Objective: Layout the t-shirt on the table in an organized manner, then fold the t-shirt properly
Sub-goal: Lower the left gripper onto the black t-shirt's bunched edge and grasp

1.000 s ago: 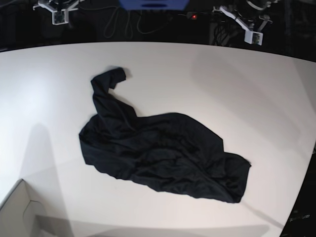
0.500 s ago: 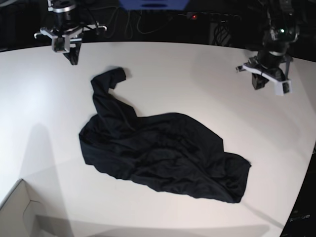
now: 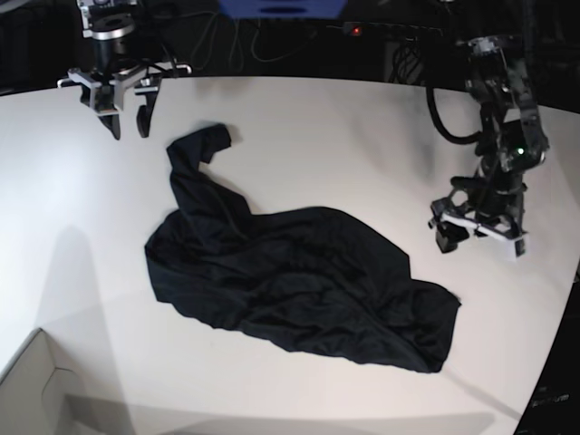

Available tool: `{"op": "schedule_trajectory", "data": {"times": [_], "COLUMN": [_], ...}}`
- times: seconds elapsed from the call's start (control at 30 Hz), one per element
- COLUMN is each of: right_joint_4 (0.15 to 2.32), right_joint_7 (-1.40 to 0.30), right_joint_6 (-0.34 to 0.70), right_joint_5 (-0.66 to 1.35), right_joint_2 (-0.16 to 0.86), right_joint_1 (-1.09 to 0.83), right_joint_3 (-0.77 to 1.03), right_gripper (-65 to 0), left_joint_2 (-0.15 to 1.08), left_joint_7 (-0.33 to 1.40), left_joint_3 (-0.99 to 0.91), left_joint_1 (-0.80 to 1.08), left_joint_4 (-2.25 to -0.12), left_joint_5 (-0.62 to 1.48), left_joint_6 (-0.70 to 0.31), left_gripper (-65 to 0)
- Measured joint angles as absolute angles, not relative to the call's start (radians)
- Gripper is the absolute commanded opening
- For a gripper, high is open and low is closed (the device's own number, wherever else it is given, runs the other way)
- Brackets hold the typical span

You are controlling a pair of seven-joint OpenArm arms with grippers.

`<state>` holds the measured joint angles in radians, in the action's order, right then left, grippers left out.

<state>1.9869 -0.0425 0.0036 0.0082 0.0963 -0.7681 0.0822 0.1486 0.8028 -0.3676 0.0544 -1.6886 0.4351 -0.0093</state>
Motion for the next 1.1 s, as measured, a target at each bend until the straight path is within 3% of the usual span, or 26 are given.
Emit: {"op": "schedule_trajectory", "data": {"times": [0.17, 0.63, 0.7, 0.77, 0.8, 0.9, 0.97, 1.1], "right_joint_4": [1.986, 1.986, 1.986, 1.986, 1.986, 1.986, 1.986, 1.986], "right_joint_7": [-0.151, -0.183, -0.182, -0.184, -0.183, -0.184, -0.183, -0.183], "right_joint_6": [0.004, 0.004, 0.004, 0.004, 0.004, 0.004, 0.004, 0.005], "right_joint_5": [0.008, 0.008, 0.008, 0.008, 0.008, 0.008, 0.008, 0.008], "right_joint_2": [0.096, 0.091, 0.091, 0.091, 0.091, 0.091, 0.091, 0.091], "right_joint_1": [-0.739, -0.737, -0.737, -0.738, -0.737, -0.737, -0.737, -0.736], "right_joint_3": [0.083, 0.085, 0.085, 0.086, 0.087, 0.087, 0.087, 0.087], "right_gripper": [-39.1, -39.2, -39.2, -39.2, -39.2, -39.2, -39.2, -39.2], "left_joint_2": [0.164, 0.166, 0.166, 0.167, 0.169, 0.175, 0.186, 0.217], "left_joint_7": [0.778, 0.353, 0.336, 0.329, 0.334, 0.338, 0.33, 0.384], "left_joint_3": [-0.293, -0.008, -0.005, -0.007, -0.015, -0.038, -0.052, -0.069], "left_joint_1": [-0.102, -0.32, -0.324, -0.318, -0.316, -0.31, -0.292, -0.215], "left_joint_4": [-1.449, -0.932, -0.913, -0.913, -0.911, -0.909, -0.918, -1.038], "left_joint_5": [0.429, 0.434, 0.434, 0.436, 0.435, 0.447, 0.456, 0.453], "left_joint_6": [-0.004, -0.004, -0.006, -0.005, -0.006, -0.009, -0.023, -0.008], "left_gripper": [-22.9, -24.0, -36.2, -57.4, -65.0, -59.8, -64.8, -64.6]}}
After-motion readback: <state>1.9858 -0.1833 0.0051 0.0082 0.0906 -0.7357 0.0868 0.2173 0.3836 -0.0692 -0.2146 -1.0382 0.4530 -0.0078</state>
